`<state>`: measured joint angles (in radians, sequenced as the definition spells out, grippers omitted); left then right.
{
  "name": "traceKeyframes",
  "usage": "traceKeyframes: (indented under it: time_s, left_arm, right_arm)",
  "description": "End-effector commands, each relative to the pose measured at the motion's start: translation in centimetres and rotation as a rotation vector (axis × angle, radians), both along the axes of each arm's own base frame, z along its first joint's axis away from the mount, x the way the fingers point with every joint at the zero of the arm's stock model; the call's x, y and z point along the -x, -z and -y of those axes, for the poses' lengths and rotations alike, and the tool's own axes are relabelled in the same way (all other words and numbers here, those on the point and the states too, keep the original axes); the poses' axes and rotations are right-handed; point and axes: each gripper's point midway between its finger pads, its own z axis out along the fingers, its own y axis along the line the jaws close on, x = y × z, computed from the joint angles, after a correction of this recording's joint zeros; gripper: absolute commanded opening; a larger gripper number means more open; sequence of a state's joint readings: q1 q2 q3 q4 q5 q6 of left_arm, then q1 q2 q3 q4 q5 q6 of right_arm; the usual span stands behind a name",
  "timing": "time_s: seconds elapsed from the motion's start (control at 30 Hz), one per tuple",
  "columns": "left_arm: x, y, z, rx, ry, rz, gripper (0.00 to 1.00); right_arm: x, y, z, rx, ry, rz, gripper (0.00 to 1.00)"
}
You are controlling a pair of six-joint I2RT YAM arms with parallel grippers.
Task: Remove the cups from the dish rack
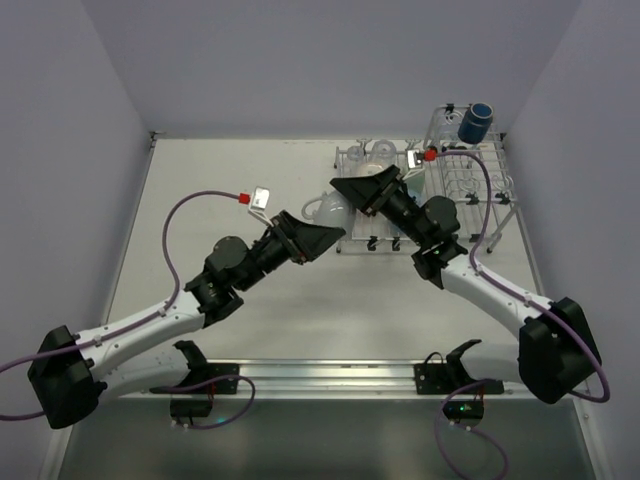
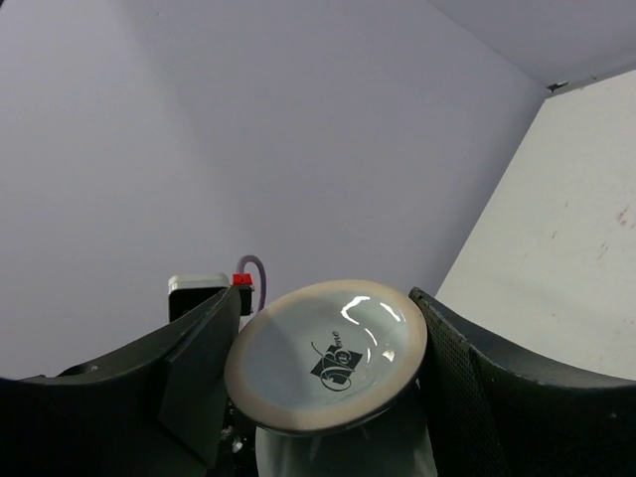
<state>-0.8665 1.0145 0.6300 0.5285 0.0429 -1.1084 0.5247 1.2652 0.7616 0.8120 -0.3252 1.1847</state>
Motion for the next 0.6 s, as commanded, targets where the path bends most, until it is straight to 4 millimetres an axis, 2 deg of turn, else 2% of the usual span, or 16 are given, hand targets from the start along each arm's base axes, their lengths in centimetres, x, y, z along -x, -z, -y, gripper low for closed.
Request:
traceKeyframes:
  time_s: [0.0, 0.13, 0.27, 0.33, 0.37, 0.43, 0.53, 0.57]
  left_arm:
    - [-0.7, -2.9, -1.2, 0.086, -0.084, 0.062, 0.77]
    - [-1.1, -4.1, -2.3, 0.088, -0.142, 0.105, 0.65]
    - [-1.6, -4.4, -2.9, 0.037, -0.190, 0.133, 0.41]
    - [-1.7, -4.2, -3.2, 0.010, -0.204, 0.137, 0.36]
    - [-1.9, -4.4, -3.5, 0.006, -0.223, 0.141, 0.28]
    - [-2.1, -4.1, -4.0, -0.022, -0.247, 0.138, 0.19]
    - [-2.6, -4.6, -5.5, -0.065, -0.324, 0.177, 0.00]
    - [-2.7, -5.2, -5.8, -0.069, -0.338, 0.188, 0.00]
  right_arm:
    - [1.1, -3.9, 1.1, -0.097, 0.042, 0.120, 0.24]
    - [2.2, -3.5, 0.7, -0.084, 0.035, 0.132, 0.24]
    - [2.5, -2.7, 0.9, -0.065, 0.046, 0.124, 0.24]
    - [2.6, -2.2, 0.9, -0.056, 0.046, 0.118, 0.24]
    - [2.7, -2.0, 0.9, -0.053, 0.043, 0.115, 0.24]
    - [2.6, -1.7, 0.8, -0.048, 0.040, 0.109, 0.24]
    - [2.7, -0.8, 0.4, -0.039, 0.021, 0.088, 0.24]
    - [2.7, -0.5, 0.3, -0.036, 0.019, 0.082, 0.25]
